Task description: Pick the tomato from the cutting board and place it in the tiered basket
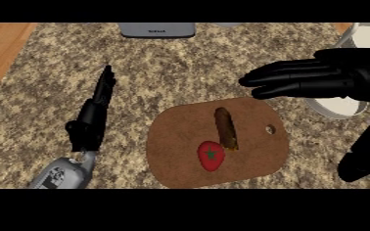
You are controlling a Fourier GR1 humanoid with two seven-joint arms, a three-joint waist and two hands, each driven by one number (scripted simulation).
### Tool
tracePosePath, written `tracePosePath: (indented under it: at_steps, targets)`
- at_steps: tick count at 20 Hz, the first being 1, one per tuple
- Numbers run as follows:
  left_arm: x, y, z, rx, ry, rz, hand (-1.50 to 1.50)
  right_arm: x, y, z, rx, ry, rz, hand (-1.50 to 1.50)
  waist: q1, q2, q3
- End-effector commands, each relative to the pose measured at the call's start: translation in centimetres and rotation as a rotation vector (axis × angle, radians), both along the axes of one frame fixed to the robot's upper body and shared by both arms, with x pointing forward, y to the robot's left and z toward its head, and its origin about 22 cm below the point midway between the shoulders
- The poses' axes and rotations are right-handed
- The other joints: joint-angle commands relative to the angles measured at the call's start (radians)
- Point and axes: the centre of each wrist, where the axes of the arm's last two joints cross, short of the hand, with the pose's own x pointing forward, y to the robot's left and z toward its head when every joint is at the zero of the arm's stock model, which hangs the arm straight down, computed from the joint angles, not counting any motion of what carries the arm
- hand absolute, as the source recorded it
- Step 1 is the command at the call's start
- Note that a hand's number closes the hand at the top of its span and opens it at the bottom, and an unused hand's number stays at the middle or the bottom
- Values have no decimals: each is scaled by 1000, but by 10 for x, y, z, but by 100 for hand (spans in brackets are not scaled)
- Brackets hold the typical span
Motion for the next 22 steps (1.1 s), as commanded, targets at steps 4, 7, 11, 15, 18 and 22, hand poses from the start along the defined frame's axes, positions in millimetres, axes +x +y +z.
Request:
tracePosePath:
  at_steps: [4,7,11,15,18,22]
  targets:
    - [6,-7,8,8,-4,-11,0,-22,31,-16,-143,-124,55,-150,7,2,-2]
    - [-3,1,-12,0,-11,6,0,-36,29,-30,-155,-130,59,-150,2,2,-2]
    - [7,-23,1,-2,3,-13,0,-34,45,-30,-219,-164,67,-150,3,2,-2]
    - [-1,0,5,-7,-6,-8,0,-46,33,-35,-307,-176,53,-150,4,0,-2]
    - [-9,-4,-10,-7,4,-7,0,-47,36,-38,-341,-188,47,-150,4,1,-2]
    - [12,-16,9,3,-14,-5,0,-51,42,-58,-372,-206,32,-150,2,3,-2]
